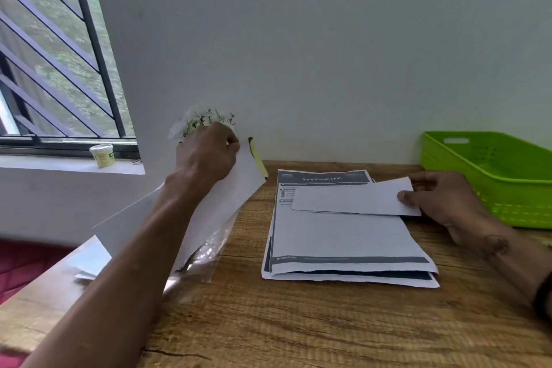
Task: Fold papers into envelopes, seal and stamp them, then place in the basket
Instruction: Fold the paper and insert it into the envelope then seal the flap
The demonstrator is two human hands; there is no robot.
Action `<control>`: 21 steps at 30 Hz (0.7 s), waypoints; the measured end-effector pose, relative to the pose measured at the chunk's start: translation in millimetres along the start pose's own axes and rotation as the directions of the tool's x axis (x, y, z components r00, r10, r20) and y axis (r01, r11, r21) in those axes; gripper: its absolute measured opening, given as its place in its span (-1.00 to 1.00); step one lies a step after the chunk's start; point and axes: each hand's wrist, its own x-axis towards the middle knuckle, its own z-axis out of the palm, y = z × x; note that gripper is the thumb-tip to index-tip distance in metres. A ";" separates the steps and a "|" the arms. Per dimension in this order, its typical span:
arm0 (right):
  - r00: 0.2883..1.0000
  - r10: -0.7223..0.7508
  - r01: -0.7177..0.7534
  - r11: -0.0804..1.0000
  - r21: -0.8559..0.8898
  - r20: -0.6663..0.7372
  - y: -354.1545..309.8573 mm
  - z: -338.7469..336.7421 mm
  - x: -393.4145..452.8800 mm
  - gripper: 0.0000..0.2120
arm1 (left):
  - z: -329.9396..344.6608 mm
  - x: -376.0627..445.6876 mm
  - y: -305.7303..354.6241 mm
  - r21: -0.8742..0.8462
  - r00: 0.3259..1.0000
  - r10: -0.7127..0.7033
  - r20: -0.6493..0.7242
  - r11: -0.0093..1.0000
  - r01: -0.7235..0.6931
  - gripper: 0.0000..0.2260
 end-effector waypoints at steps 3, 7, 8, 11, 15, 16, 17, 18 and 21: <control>0.999 -0.023 0.026 0.996 0.087 -0.029 -2.7 -0.3 -0.2 -0.82 | 8.5 -6.5 14.1 -0.051 0.983 0.150 -0.103 0.986 -0.156 -0.77; 0.974 -0.109 0.140 0.979 0.150 -0.197 -7.2 -5.3 3.7 -0.85 | 25.9 -13.8 29.5 -0.123 0.963 0.226 -0.145 0.962 -0.244 -0.76; 0.963 -0.121 0.166 0.970 0.175 -0.242 -9.2 -7.0 4.7 -0.84 | 30.3 -15.6 31.9 -0.168 0.963 0.232 -0.139 0.952 -0.254 -0.75; 0.952 -0.106 0.197 0.930 0.310 -0.287 -14.0 -9.5 4.3 -0.86 | 41.4 -20.6 36.6 -0.276 0.966 0.233 -0.111 0.927 -0.255 -0.74; 0.963 -0.107 0.189 0.921 0.342 -0.246 -13.6 -3.9 0.3 -0.84 | 47.9 -26.5 42.0 -0.313 0.965 0.240 -0.105 0.913 -0.261 -0.75; 0.963 -0.117 0.196 0.923 0.331 -0.243 -13.3 -2.3 -0.3 -0.83 | 48.4 -27.0 43.1 -0.324 0.965 0.241 -0.105 0.909 -0.263 -0.75; 0.962 -0.127 0.203 0.925 0.321 -0.242 -13.0 -1.2 -1.1 -0.82 | 49.4 -26.9 43.5 -0.339 0.964 0.242 -0.108 0.903 -0.265 -0.75; 0.960 -0.138 0.212 0.927 0.310 -0.245 -12.1 -0.4 -1.4 -0.83 | 50.4 -26.7 43.5 -0.352 0.964 0.241 -0.110 0.898 -0.264 -0.75; 0.950 -0.179 0.246 0.934 0.259 -0.258 -10.9 1.2 -2.7 -0.88 | 54.1 -26.7 42.1 -0.355 0.962 0.248 -0.114 0.894 -0.272 -0.74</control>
